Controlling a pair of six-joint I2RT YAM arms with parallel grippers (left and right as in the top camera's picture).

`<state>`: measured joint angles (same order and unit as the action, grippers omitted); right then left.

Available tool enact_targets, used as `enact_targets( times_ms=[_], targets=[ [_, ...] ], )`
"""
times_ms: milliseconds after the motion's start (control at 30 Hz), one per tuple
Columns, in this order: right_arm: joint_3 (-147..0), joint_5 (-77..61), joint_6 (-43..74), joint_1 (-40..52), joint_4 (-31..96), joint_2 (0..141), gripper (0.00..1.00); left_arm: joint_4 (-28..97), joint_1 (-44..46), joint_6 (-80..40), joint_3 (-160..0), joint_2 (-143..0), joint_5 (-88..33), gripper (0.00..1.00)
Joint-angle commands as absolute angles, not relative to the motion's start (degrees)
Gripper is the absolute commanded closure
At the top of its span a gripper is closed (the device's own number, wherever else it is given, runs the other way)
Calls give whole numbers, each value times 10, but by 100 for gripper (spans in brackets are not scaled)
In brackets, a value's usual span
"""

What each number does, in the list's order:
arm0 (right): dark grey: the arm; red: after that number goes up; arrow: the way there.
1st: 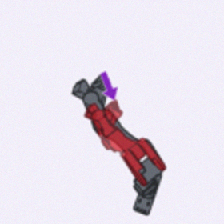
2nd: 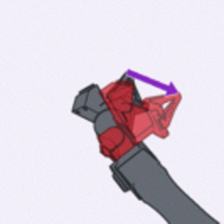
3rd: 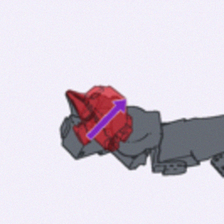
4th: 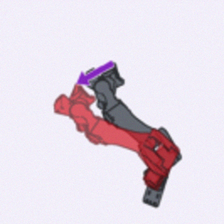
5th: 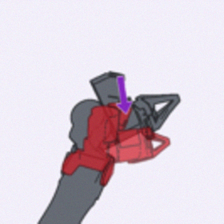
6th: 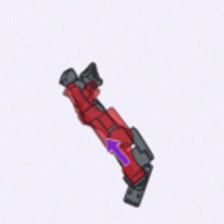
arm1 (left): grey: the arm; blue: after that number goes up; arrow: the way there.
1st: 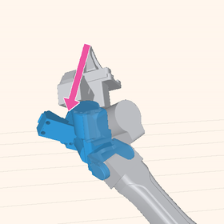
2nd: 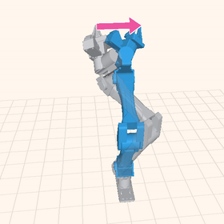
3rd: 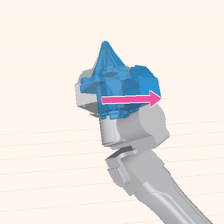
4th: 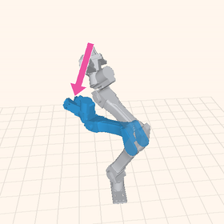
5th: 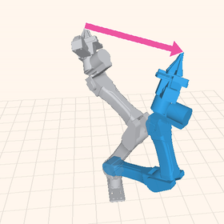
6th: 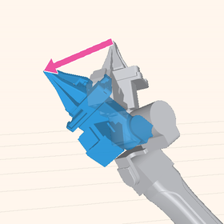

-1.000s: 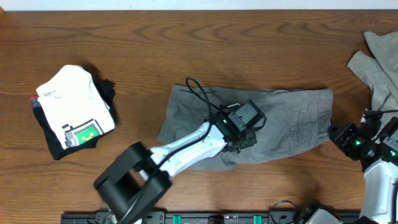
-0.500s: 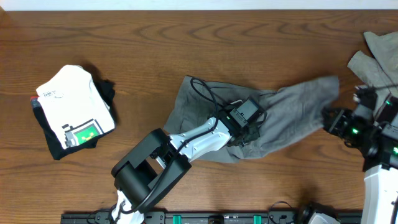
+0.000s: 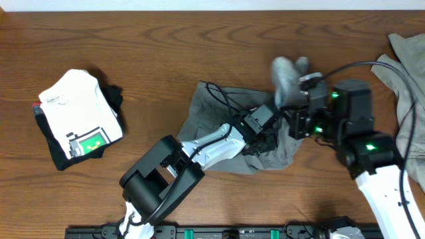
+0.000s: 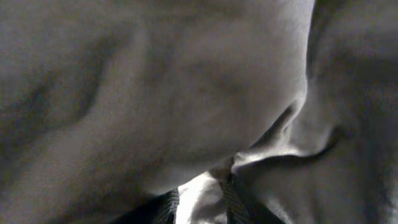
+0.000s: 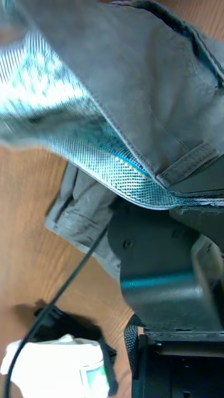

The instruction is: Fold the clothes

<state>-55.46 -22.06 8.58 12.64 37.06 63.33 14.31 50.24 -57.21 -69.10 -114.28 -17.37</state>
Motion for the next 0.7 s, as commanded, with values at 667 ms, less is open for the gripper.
enact_targets(
  times_ms=[667],
  targets=[
    [-606, -164, 100, 157, 369, 650, 98, 392, 353, -407, -678, -962, 96, 71]
  ],
)
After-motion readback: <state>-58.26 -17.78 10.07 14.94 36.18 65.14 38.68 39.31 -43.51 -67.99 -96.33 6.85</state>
